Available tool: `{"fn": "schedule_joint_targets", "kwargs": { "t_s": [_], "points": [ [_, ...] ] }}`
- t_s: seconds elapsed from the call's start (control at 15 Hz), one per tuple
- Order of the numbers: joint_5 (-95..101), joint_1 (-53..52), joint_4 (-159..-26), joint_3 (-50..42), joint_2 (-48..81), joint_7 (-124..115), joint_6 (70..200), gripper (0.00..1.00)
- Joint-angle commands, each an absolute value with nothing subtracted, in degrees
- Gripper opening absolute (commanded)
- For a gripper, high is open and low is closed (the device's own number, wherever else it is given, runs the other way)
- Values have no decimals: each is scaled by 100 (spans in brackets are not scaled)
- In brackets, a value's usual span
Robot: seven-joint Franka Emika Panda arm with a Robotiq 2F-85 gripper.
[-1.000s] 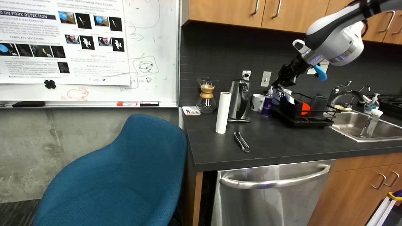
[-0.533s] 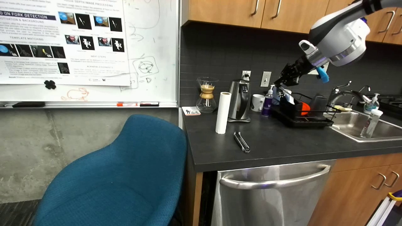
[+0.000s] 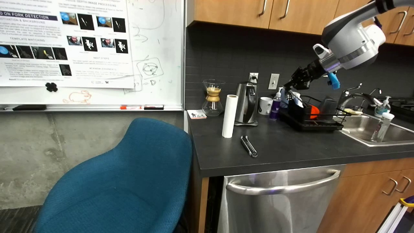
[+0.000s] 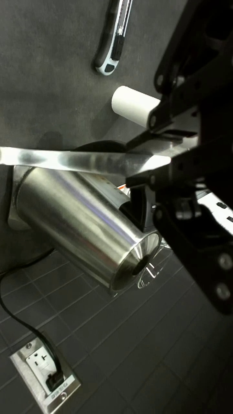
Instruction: Put the silver knife on the dishrack.
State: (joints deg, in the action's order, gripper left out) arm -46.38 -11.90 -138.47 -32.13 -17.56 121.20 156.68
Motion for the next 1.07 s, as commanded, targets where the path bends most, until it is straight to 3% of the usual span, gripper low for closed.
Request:
{"fn": "schedule_joint_targets", "kwargs": {
  "t_s": [0.0, 1.0],
  "points": [
    [-5103, -1406, -13664, -3498, -1694, 12595, 15566, 5],
    [-7043, -1701, -13464, -4281, -1263, 13655, 15374, 5]
  ]
}}
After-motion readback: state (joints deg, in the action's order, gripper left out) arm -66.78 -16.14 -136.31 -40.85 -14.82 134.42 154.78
